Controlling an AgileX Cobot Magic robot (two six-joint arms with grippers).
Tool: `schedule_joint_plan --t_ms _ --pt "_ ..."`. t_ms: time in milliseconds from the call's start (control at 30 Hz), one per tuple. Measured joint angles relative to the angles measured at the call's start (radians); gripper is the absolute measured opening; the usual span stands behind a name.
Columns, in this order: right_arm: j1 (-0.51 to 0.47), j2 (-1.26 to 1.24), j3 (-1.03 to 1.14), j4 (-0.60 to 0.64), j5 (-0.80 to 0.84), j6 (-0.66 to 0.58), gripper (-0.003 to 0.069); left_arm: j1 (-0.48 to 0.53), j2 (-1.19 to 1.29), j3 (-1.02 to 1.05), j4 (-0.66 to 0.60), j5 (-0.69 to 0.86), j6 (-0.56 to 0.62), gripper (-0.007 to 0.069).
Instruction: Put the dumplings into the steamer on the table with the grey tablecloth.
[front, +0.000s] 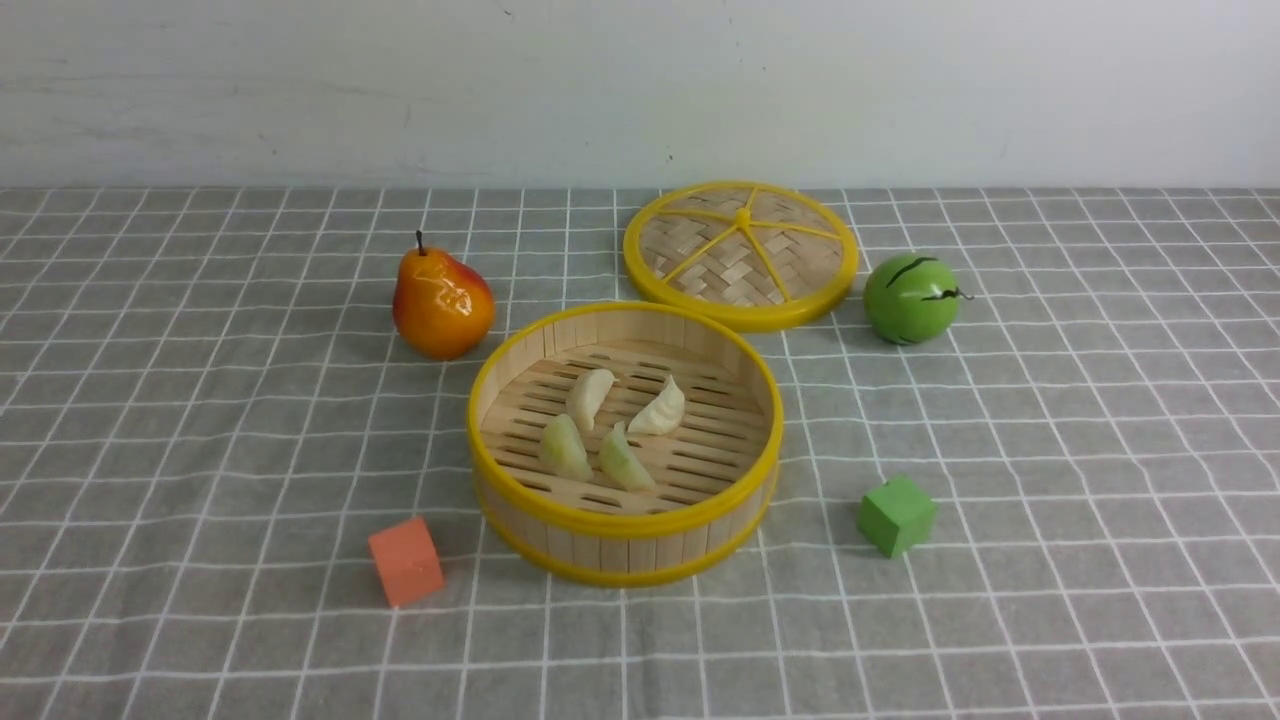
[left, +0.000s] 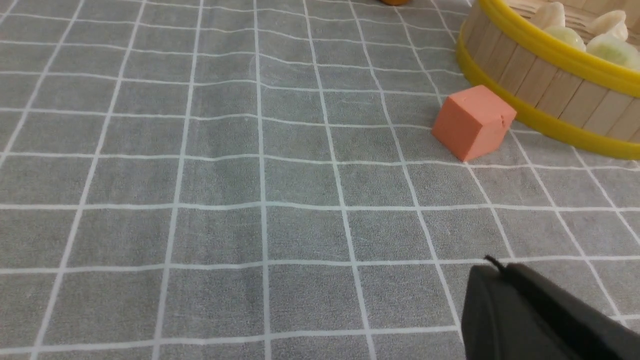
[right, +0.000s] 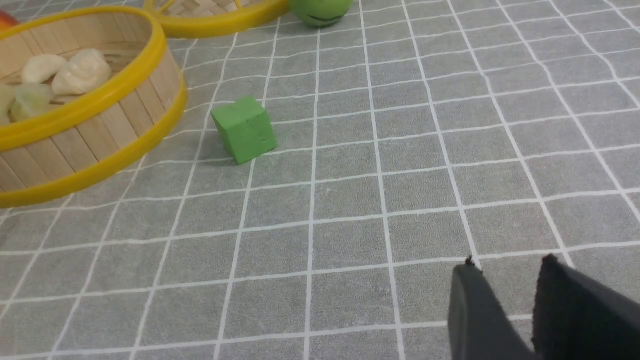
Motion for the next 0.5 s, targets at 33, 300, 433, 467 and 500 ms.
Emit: schedule_joint_plan --t_ms 33,300,433,467,500 --pt "0.000 0.000 0.000 0.001 0.000 0.000 0.0188 0.000 0.000 0.000 0.000 0.000 0.000 -0.0014" --pt "0.000 0.000 0.000 0.000 0.000 0.000 0.0202 0.000 0.000 0.000 0.000 0.000 0.001 -0.0014" --pt "0.000 0.000 0.000 0.000 0.000 0.000 0.0209 0.000 0.000 0.000 0.000 0.000 0.001 -0.0014" --pt "0.000 0.000 0.000 0.000 0.000 0.000 0.0211 0.000 0.000 0.000 0.000 0.000 0.001 -0.0014" --pt "0.000 0.000 0.000 0.000 0.000 0.000 0.0212 0.000 0.000 0.000 0.000 0.000 0.001 -0.0014"
